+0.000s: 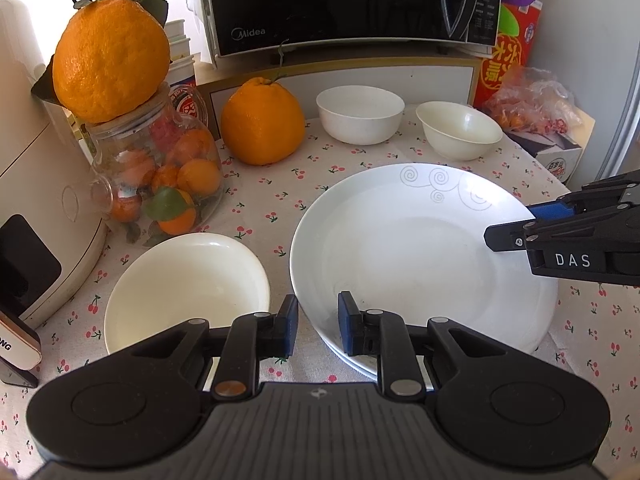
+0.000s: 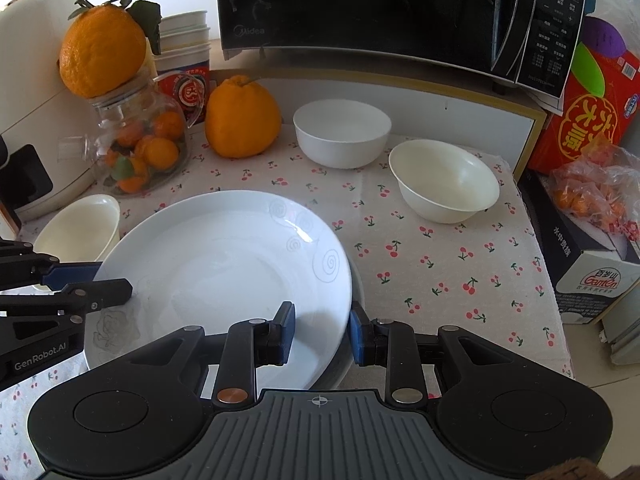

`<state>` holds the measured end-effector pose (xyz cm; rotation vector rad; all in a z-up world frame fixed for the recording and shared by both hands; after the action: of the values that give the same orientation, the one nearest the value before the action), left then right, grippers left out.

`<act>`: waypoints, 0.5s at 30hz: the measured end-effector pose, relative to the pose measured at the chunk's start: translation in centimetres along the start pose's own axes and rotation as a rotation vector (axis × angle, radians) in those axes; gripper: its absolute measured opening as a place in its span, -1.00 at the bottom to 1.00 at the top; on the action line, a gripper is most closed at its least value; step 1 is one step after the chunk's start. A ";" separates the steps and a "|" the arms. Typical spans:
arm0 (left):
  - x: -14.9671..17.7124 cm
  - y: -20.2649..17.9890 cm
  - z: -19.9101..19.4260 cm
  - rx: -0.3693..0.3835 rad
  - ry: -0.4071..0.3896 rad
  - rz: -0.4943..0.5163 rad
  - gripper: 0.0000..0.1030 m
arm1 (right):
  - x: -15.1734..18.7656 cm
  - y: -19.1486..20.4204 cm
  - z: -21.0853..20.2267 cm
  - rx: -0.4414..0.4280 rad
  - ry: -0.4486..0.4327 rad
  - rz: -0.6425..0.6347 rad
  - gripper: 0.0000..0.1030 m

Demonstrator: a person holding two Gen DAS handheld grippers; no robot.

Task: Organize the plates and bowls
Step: 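Settle the held white swirl plate flat on the plate stack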

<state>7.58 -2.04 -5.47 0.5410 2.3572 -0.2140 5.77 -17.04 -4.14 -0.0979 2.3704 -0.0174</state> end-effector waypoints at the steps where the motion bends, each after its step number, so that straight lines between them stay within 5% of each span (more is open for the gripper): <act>1: 0.0 0.0 0.0 0.000 0.000 0.000 -0.63 | 0.0 0.0 0.0 0.002 -0.001 -0.003 -0.46; 15: 0.1 -0.1 0.4 0.012 0.011 0.008 -0.70 | 0.0 -0.3 0.2 0.029 0.001 -0.024 -0.46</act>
<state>7.68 -2.25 -5.78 0.5584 2.3654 -0.2215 5.92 -17.35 -4.22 -0.1124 2.3695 -0.0640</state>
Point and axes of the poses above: each gripper's, at about its wrist camera, not at the fingertips, and z roughly the way its jaws point, y to its left, x to its underside, the point moved 2 cm from there along z, roughly the way its jaws point, and after that the axes turned 5 degrees about x, right-handed, at the moved point
